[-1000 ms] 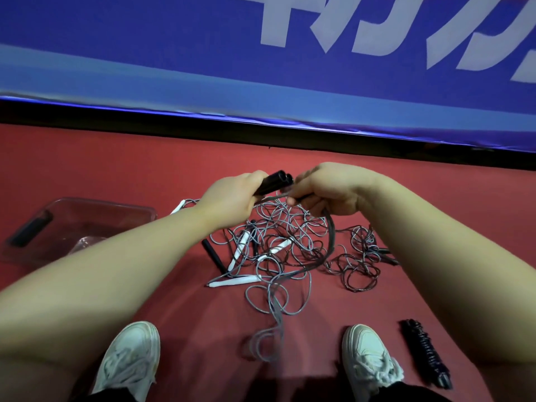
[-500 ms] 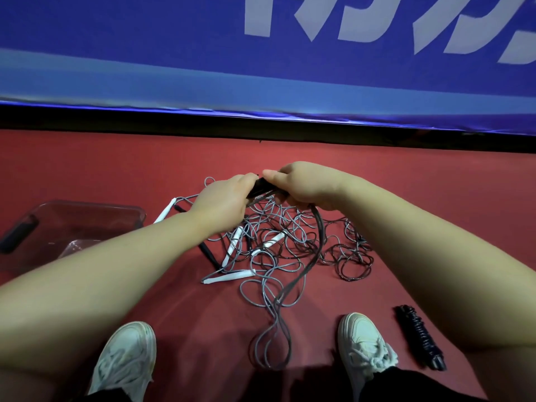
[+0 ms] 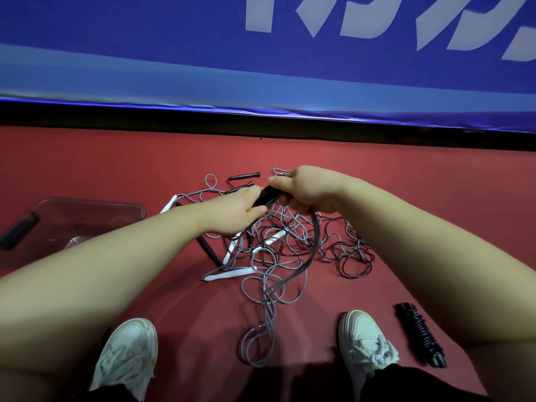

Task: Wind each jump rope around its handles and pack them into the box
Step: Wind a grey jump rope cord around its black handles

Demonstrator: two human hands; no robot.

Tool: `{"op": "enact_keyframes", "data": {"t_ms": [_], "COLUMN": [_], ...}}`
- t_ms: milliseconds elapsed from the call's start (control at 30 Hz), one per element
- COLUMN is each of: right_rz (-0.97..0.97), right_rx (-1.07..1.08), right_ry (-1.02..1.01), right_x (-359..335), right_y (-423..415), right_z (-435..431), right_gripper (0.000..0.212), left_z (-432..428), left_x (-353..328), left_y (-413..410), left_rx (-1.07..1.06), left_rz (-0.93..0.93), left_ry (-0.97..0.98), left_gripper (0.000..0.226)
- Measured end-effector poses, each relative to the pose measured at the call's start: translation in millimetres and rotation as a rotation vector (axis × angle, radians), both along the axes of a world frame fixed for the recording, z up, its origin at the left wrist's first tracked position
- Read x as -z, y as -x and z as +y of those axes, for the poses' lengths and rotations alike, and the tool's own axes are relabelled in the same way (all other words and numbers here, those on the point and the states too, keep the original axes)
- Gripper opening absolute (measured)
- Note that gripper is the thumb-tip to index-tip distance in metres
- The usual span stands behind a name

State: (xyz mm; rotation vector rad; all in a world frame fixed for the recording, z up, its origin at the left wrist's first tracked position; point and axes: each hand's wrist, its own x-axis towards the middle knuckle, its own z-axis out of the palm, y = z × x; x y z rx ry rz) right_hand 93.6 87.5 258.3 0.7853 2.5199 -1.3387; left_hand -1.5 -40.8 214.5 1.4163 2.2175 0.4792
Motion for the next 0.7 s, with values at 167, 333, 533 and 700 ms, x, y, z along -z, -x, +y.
{"op": "enact_keyframes", "data": {"t_ms": [167, 333, 533, 700], "right_rz": [-0.001, -0.005, -0.044, -0.031], "right_rx": [0.039, 0.077, -0.004, -0.261], "right_ry": [0.092, 0.218, 0.193, -0.634], "right_x": [3, 4, 2, -11], "right_y": [0, 2, -1, -7], "right_z": [1, 6, 16, 21], "right_gripper": [0.029, 0.027, 0.042, 0.032], "left_z": [2, 10, 13, 10], "left_x": [2, 9, 2, 4], "left_y": [-5, -11, -12, -1], "left_rx": [-0.027, -0.117, -0.113, -0.137], "left_rz": [0.163, 0.356, 0.328, 0.141], "left_ry": [0.025, -0.020, 0.019, 0.018], "left_gripper": [0.034, 0.030, 0.021, 0.018]}}
